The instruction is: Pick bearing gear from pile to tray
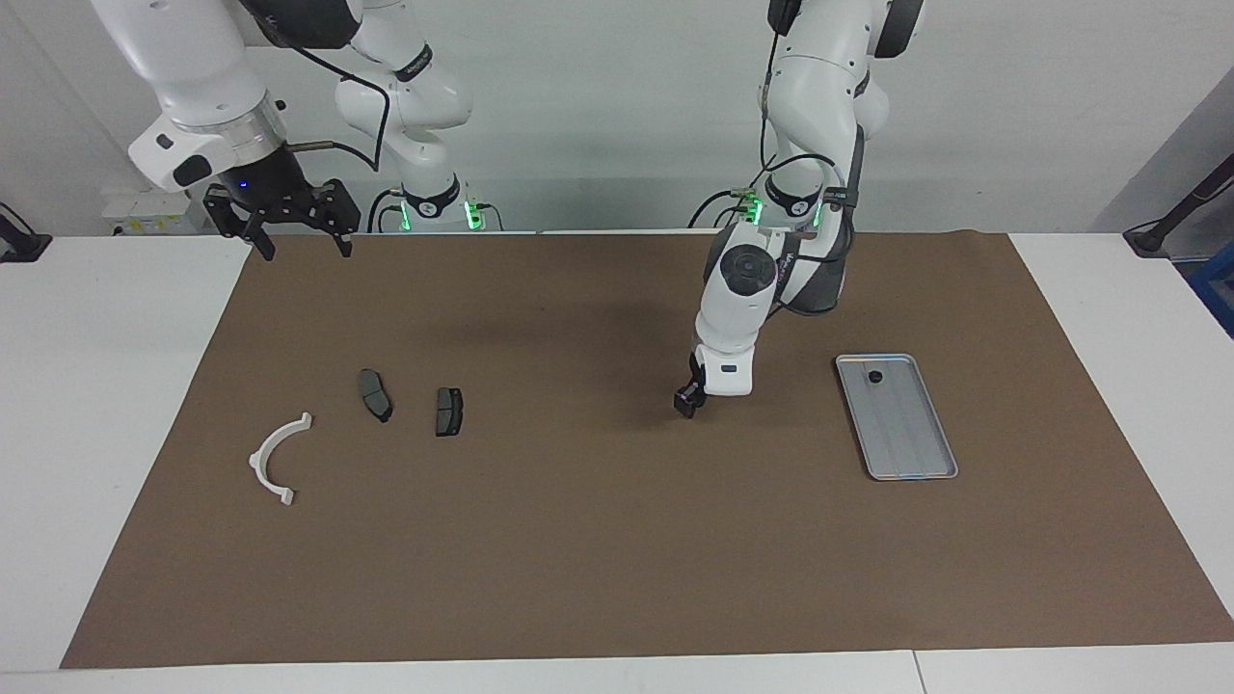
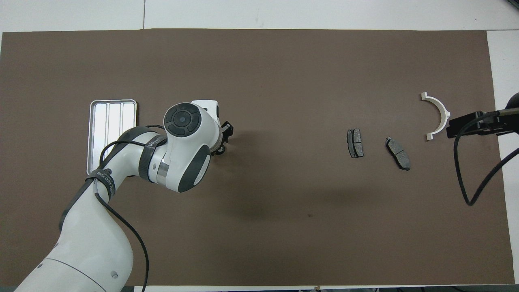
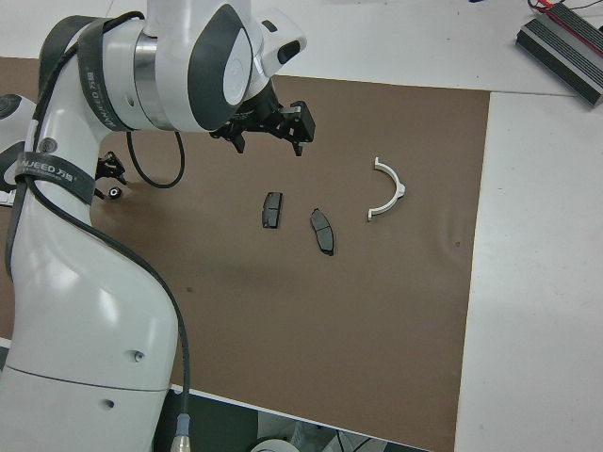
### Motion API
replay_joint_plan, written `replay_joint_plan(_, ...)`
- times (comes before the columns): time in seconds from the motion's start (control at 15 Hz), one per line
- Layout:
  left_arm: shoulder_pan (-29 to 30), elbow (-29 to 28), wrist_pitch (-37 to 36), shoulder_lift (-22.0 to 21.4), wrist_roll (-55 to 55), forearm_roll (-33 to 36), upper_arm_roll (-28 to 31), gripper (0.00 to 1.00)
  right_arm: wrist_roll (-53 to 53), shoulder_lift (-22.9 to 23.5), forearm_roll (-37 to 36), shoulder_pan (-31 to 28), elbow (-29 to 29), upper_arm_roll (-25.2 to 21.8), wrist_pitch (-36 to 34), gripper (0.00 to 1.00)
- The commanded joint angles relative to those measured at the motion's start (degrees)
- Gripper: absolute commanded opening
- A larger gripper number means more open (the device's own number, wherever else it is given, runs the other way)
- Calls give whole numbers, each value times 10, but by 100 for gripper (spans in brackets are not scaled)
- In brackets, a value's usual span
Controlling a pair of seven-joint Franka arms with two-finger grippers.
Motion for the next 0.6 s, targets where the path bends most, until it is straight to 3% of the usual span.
replay_joint_plan(0.0, -11, -6, 15, 2, -11, 0, 7, 53, -13, 2, 16, -16, 3, 8, -3, 100)
replay_joint_plan(0.13, -11, -8, 20, 2, -23, 0, 7, 47, -14, 2, 16, -20, 3, 11, -4, 100)
replay_joint_plan(0.4, -9, -3, 0, 0, -27, 1, 9, 3, -13, 2, 16, -33, 5, 27, -3, 100)
replay_joint_plan(0.53, 16, 17, -48, -4, 0, 6, 12, 0, -12, 2, 16, -32, 5, 28, -3, 100)
